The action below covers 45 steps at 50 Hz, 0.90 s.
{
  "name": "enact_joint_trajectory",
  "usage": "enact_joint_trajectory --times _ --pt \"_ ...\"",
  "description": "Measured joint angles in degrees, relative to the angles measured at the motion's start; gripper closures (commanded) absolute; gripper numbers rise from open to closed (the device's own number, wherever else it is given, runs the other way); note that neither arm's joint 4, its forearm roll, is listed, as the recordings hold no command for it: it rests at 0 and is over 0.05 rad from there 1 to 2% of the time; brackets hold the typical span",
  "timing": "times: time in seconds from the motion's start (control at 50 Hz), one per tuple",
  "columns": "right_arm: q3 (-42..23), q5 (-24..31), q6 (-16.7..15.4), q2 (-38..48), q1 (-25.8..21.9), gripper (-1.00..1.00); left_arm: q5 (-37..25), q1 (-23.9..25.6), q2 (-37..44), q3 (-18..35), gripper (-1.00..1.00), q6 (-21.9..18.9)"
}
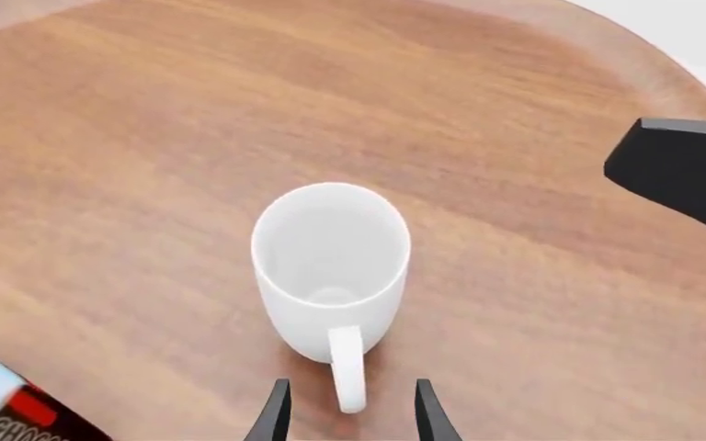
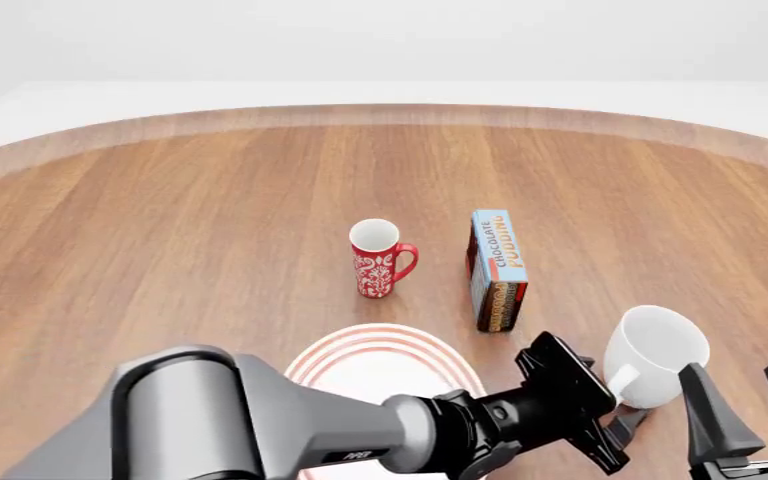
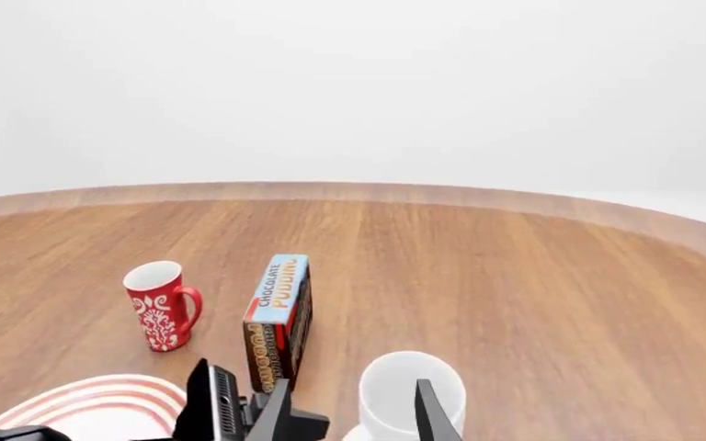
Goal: Pick up the white mug and put it on the plate, and put the chocolate pudding to the right of the plate.
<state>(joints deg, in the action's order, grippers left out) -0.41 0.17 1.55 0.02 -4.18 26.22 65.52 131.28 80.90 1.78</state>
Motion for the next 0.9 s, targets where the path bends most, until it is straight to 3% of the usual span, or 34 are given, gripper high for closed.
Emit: enact_joint_trajectory --times 0.9 --pt "0.0 0.1 0.3 0.0 0.1 -1.00 -1.2 -0.3 4.9 4.3 -1.00 1.0"
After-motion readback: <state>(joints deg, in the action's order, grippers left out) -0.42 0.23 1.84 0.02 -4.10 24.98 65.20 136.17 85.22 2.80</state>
